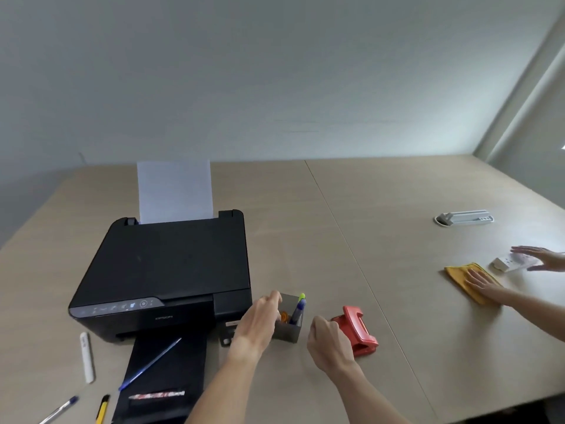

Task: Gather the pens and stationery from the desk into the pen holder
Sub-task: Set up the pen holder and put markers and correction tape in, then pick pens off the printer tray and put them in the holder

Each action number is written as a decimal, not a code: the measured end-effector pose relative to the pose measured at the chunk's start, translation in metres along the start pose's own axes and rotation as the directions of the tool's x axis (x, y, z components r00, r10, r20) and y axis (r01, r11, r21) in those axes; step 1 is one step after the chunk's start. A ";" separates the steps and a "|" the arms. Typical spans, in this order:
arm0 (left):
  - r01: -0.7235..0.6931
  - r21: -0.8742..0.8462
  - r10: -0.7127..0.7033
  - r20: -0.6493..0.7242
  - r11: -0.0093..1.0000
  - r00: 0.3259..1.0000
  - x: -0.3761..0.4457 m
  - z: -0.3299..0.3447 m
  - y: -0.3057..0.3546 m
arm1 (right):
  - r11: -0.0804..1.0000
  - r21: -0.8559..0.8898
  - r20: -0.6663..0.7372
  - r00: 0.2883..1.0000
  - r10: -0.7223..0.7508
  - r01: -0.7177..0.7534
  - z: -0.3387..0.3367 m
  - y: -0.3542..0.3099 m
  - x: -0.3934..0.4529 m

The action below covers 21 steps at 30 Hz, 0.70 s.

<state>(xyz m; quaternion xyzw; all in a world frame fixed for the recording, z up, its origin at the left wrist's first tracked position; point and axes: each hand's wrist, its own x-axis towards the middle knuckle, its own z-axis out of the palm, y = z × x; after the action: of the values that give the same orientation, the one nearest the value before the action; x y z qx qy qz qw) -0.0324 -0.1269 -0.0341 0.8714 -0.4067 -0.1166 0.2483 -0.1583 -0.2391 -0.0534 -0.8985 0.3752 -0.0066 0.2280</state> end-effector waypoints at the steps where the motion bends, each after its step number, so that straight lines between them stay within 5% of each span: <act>1: 0.002 -0.004 -0.002 -0.003 1.000 1.000 -0.001 0.001 0.000 | 1.000 -0.002 0.006 1.000 -0.001 0.001 0.002 0.002 -0.002; 9: 0.103 0.018 -0.103 0.002 0.995 0.995 -0.045 -0.004 -0.039 | 0.996 -0.059 0.119 0.991 -0.056 0.064 0.026 -0.003 -0.014; 21: 0.514 0.180 -0.495 -0.144 0.839 0.857 -0.165 -0.039 -0.151 | 0.879 -0.022 0.243 0.856 -0.457 0.475 0.097 -0.128 -0.028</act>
<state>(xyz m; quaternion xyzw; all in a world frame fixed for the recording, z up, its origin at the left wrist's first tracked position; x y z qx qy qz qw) -0.0245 0.0952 -0.0806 0.9734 -0.1610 -0.0940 0.1330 -0.0745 -0.1021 -0.0828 -0.9656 0.1175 0.0578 0.2247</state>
